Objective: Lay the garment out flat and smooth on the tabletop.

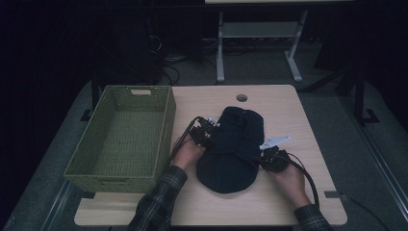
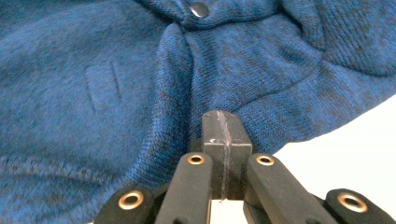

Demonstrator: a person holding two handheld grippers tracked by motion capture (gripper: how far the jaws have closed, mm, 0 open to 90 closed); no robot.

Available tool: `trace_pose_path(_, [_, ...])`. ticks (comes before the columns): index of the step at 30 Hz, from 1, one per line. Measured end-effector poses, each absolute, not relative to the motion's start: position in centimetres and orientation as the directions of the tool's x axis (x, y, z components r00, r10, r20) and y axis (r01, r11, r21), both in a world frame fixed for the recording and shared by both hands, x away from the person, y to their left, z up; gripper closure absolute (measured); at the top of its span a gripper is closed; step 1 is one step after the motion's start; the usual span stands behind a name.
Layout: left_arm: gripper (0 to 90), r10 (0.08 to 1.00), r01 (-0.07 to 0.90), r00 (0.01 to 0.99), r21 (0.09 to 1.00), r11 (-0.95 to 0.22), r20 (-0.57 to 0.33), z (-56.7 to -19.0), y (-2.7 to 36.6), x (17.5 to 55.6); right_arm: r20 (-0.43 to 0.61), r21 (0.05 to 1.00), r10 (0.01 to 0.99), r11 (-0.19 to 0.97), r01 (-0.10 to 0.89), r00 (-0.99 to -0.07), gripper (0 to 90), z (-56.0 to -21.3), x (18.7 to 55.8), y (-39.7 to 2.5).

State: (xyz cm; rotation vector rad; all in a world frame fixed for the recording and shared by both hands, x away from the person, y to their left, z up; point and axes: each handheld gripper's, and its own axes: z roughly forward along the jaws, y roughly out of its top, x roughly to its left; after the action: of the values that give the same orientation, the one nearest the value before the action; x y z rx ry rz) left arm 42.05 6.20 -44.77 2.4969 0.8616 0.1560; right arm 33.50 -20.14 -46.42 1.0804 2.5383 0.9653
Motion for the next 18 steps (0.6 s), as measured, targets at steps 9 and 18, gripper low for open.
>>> trace_pose_path(9, [90.0, 0.560, 0.525, 0.823, 0.507, -0.684, -0.098, -45.0, 6.8, 39.5, 0.041, 0.639, 0.709, 0.523, 0.564, -0.704, 89.9, -46.3, 32.2, -20.9])
trace_pose_path(18, [90.0, 0.519, 0.499, 0.847, 0.507, -0.703, -0.115, -45.0, 7.2, 37.3, 0.055, 0.634, 0.699, 0.528, 0.566, -0.713, 89.9, -46.3, 31.1, -21.4])
